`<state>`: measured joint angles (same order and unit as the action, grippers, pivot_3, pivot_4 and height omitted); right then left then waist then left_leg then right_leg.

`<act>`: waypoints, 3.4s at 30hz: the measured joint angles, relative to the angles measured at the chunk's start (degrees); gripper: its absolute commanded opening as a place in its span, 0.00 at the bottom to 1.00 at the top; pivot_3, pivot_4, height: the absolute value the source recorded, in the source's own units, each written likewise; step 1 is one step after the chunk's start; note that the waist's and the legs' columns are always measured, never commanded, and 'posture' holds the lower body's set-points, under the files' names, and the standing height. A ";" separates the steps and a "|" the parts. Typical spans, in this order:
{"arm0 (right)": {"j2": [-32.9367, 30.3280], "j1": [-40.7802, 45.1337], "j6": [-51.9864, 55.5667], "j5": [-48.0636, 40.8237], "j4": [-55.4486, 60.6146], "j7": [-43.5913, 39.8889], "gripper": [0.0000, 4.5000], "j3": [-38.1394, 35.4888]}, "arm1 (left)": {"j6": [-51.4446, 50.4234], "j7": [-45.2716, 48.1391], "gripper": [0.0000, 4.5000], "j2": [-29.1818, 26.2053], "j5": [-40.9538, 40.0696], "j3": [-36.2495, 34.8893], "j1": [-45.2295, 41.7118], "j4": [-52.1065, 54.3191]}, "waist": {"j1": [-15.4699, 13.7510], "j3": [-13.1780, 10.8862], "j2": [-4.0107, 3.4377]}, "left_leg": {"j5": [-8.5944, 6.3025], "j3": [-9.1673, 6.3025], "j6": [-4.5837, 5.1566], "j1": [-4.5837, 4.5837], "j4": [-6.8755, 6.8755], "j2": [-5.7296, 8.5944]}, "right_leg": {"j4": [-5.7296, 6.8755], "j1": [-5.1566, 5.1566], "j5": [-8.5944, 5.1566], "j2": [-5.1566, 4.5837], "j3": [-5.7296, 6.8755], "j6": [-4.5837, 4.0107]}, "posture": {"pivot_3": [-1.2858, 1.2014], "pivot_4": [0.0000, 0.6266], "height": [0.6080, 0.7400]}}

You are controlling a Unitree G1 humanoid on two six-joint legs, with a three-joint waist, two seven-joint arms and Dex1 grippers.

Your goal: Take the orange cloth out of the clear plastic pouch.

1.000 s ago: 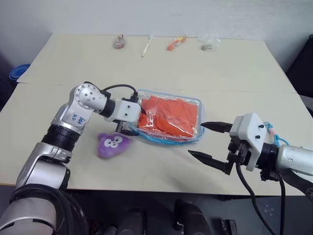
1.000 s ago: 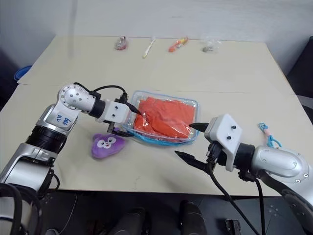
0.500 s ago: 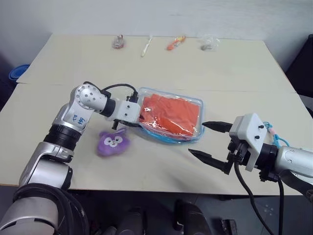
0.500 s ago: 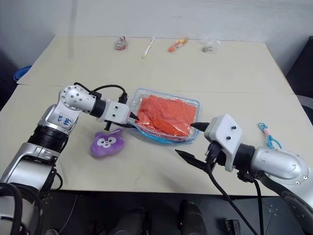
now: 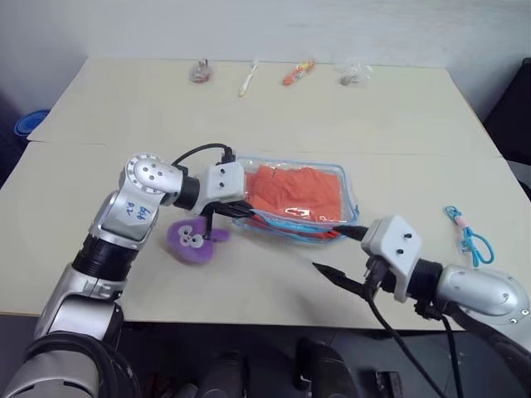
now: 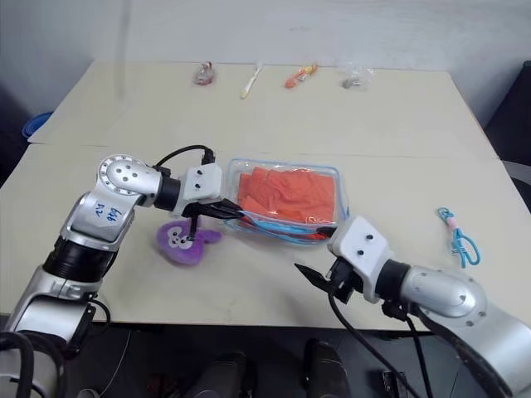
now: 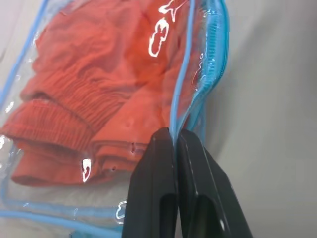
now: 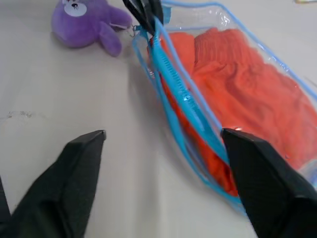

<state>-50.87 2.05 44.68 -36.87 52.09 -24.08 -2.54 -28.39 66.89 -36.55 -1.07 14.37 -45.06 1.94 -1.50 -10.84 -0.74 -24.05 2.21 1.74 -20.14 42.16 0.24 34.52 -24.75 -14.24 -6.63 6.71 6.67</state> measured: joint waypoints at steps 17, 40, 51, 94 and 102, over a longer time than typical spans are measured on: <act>6.13 9.60 -11.30 33.35 -14.80 2.18 0.16 20.44 | -12.88 -10.84 0.00 2.24 -2.85 -0.77 3.20 8.12 | 0.11 0.00 -0.01 | 0.01 0.02 -0.02 0.01 -0.03 0.00 | -0.02 -0.02 0.00 0.00 -0.01 0.00 | 0.52 0.24 1.00; 10.67 10.94 -22.00 48.22 -23.47 -3.50 0.28 22.43 | -13.09 -11.78 0.00 1.61 -4.69 -0.75 3.20 8.91 | 0.18 0.00 -0.01 | 0.01 0.05 -0.02 0.02 -0.03 -0.01 | -0.02 -0.02 0.00 0.01 -0.01 0.00 | 0.52 0.24 1.00; 10.92 9.23 -23.28 53.19 -23.27 -4.25 0.43 22.29 | -11.81 -11.73 0.00 0.53 -5.11 -0.34 3.25 9.11 | 0.20 0.00 -0.01 | 0.01 0.04 -0.03 0.02 -0.03 -0.01 | -0.02 -0.02 0.00 0.02 -0.01 0.00 | 0.52 0.24 1.00; 21.70 22.86 -32.17 68.06 -39.82 -7.58 0.99 23.92 | -8.98 -12.22 0.00 0.33 -5.76 -0.51 4.20 10.65 | 1.54 0.01 -0.02 | 0.04 -0.05 -0.08 0.03 -0.07 -0.02 | -0.02 -0.02 0.00 0.00 -0.01 0.00 | 0.52 0.24 1.00; 21.63 24.37 -33.62 70.67 -41.20 -7.77 0.99 24.68 | -8.27 -12.22 0.00 0.35 -5.77 -0.49 4.86 10.64 | 1.60 0.01 -0.02 | 0.04 -0.05 -0.08 0.03 -0.09 -0.03 | -0.02 -0.03 0.00 0.01 -0.01 0.00 | 0.52 0.24 1.00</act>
<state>-29.24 26.41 11.06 33.81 10.89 -31.84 22.13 -36.65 54.68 -36.20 -6.84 13.89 -40.20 12.59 0.10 -10.83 -0.77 -24.01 2.16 1.66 -20.11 42.08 0.21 34.50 -24.77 -14.24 -6.62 6.70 6.66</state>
